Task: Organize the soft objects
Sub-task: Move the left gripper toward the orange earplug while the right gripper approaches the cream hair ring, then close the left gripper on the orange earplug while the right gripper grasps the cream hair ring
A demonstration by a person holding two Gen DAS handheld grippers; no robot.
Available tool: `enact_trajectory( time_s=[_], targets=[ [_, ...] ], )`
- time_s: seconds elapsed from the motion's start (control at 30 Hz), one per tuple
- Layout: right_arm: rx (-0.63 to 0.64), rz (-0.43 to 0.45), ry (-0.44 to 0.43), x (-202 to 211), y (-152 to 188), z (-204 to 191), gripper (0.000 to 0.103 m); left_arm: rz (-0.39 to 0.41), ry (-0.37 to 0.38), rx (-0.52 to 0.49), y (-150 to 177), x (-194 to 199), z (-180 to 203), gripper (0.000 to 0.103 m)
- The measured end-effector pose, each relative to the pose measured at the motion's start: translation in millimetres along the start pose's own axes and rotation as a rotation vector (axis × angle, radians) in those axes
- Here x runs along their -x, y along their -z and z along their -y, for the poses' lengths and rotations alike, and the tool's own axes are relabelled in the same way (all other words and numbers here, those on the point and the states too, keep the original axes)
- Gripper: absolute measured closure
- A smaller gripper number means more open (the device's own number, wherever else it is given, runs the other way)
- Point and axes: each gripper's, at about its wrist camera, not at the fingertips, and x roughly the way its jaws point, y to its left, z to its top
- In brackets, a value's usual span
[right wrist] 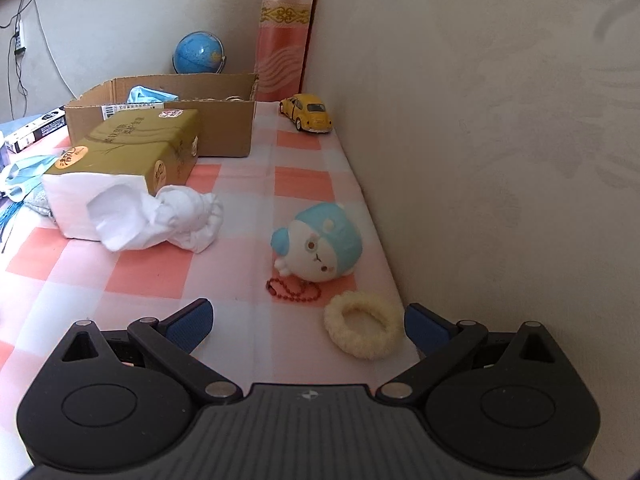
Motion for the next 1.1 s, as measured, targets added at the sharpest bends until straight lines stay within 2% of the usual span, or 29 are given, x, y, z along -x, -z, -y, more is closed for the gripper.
enact_trajectory(
  time_s=[0.13,0.27,0.37,0.47,0.57,0.67,1.1],
  targets=[
    [0.022,-0.010,-0.043,-1,-2,-8,0.000,-0.003,0.007,0.007,-1,-2,-1,0.006],
    [0.045,-0.015,-0.141,8,-4,-18,0.000,0.003,0.008,0.005,-2,-1,-1,0.006],
    [0.038,-0.007,-0.124,16,-3,-21,0.000,0.012,0.012,0.007,-3,0,-2,0.006],
    [0.013,-0.042,-0.100,11,2,-16,0.000,0.003,0.019,0.009,-2,-2,-2,0.006],
    [-0.039,-0.063,-0.116,7,7,-7,0.000,-0.005,0.023,0.006,1,-4,-2,0.006],
    [-0.030,-0.066,-0.121,6,7,-7,0.000,-0.009,0.027,0.007,2,-5,-1,0.006],
    [-0.023,-0.011,-0.137,12,17,-4,0.000,-0.039,0.063,-0.017,9,-12,2,0.006]
  ],
)
